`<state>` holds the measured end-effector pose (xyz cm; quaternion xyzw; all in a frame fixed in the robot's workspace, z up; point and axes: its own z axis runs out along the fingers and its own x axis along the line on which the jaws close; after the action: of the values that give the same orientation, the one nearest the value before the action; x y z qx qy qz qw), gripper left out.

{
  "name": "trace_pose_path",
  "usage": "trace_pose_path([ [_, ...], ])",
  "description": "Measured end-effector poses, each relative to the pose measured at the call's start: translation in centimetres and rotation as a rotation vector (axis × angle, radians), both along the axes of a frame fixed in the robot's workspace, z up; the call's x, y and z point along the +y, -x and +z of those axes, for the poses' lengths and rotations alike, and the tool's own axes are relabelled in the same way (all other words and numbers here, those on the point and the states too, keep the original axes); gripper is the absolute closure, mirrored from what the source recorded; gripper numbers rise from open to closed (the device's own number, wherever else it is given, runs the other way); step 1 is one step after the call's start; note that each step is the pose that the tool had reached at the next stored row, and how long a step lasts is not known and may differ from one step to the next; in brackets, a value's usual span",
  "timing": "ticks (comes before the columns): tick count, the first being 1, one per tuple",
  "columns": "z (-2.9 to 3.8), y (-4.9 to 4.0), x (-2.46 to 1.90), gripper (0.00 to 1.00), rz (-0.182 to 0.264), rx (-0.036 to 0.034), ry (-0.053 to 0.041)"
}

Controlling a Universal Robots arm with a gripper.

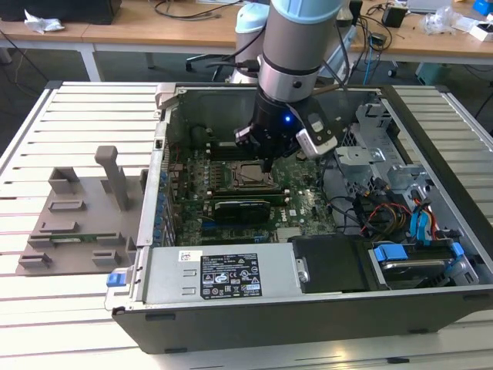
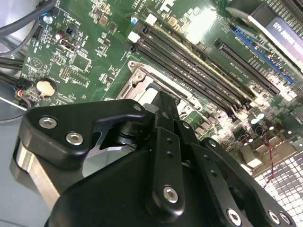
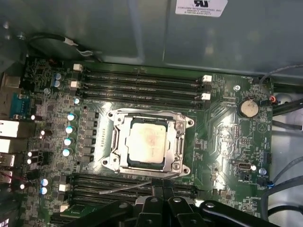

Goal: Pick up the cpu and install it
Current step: 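Install the second cpu locking lever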

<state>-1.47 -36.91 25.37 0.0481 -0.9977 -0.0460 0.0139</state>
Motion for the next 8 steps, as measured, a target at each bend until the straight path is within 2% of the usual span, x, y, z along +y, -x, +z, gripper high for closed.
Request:
trace_pose_path([
  [2,-0.24,0.06,-0.32,0.89,0.000,0.0001,0.0001],
  [4,-0.40,0.37,-0.40,0.89,0.000,0.0001,-0.0010],
  [6,-0.69,1.33,-0.40,0.89,0.000,0.0000,-0.0026],
  [8,-1.04,1.85,-0.40,0.89,0.000,0.0000,-0.0028],
])
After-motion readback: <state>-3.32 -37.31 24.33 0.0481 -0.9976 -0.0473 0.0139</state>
